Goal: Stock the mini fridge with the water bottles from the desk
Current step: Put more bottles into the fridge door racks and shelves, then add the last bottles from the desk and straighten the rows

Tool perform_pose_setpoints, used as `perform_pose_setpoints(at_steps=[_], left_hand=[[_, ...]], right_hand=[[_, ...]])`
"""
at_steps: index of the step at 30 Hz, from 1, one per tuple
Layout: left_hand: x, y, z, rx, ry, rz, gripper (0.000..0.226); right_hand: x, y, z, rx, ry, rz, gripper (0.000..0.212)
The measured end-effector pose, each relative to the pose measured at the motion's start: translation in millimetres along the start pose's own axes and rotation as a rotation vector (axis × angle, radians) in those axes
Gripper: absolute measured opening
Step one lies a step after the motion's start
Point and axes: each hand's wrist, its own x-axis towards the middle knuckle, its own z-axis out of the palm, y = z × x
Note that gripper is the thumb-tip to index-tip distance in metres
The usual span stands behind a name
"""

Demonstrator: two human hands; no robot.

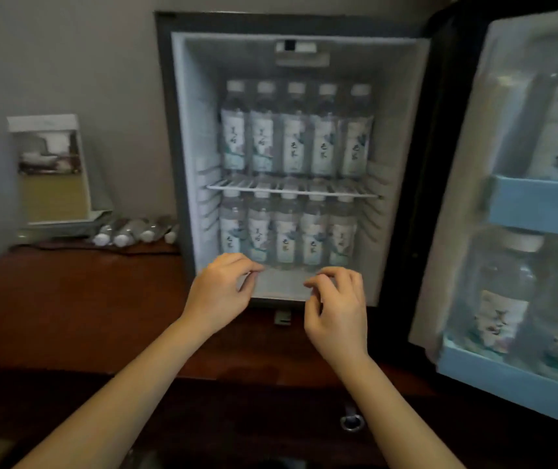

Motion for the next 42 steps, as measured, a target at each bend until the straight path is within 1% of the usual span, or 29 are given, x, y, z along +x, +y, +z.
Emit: perform_pose_setpoints(at_steps=[5, 7, 10, 12, 14, 15, 18, 20, 22, 25, 28, 31, 33, 35, 38, 40, 42], left_hand=[[-35.1, -78.7, -33.1, 0.087, -0.049, -0.219, 0.019], [-47.3, -108.2, -45.3, 0.122, -0.054, -0.302, 0.017], [-54.8, -154.3, -56.2, 0.138, -0.015, -0.457, 0.016], [-51.9, -187.3, -56.0, 0.139, 0.018, -0.580, 0.018], [-44.8, -224.7, -48.1, 0.127, 0.015, -0.729, 0.021], [-39.9, -243.7, -41.8, 0.117, 0.005, -0.795, 0.024], [-18.4, -295.3, -18.4, 0.091, -0.023, -0.906, 0.036], [-2.6, -322.2, -3.7, 0.071, -0.021, -0.943, 0.040], [7.5, -343.4, 8.5, 0.059, 0.004, -0.950, 0.041], [7.9, -363.3, 16.1, 0.100, 0.023, -0.890, 0.041], [2.6, -367.2, 12.5, 0.132, 0.041, -0.806, 0.040], [0.8, -361.2, 9.1, 0.110, 0.072, -0.737, 0.037], [2.0, -359.6, 10.7, 0.094, 0.070, -0.701, 0.036], [3.6, -358.1, 12.3, 0.083, 0.055, -0.679, 0.037], [1.9, -356.2, 10.8, 0.067, 0.048, -0.682, 0.040], [0.2, -354.3, 7.7, 0.032, 0.050, -0.692, 0.043], [-0.4, -351.6, 2.6, -0.065, 0.096, -0.703, 0.046]], right_hand=[[14.6, -44.3, 90.3, 0.183, -0.227, -0.016, 0.026], [23.0, -67.0, 125.4, 0.269, -0.328, -0.051, 0.026], [40.4, -102.4, 176.8, 0.355, -0.542, -0.105, 0.028], [53.7, -121.3, 215.6, 0.390, -0.705, -0.092, 0.032], [69.3, -138.6, 257.0, 0.364, -0.844, -0.041, 0.042], [77.7, -146.3, 278.2, 0.327, -0.888, 0.001, 0.046], [102.6, -162.8, 338.9, 0.217, -0.952, 0.251, 0.049], [114.4, -164.6, 379.0, 0.142, -0.944, 0.416, 0.053], [122.2, -157.6, 418.2, 0.067, -0.893, 0.540, 0.060], [131.4, -137.1, 468.8, -0.032, -0.825, 0.625, 0.067], [138.9, -117.4, 502.8, -0.106, -0.843, 0.603, 0.062], [141.3, -108.4, 519.4, -0.140, -0.791, 0.548, 0.048], [138.0, -108.5, 523.1, -0.156, -0.685, 0.544, 0.039], [134.6, -111.5, 520.4, -0.177, -0.538, 0.556, 0.033], [137.9, -122.2, 503.8, -0.079, -0.316, 0.561, 0.019], [143.8, -132.8, 485.7, -0.009, -0.262, 0.522, 0.014], [149.4, -145.4, 464.0, 0.051, -0.244, 0.472, 0.020]])
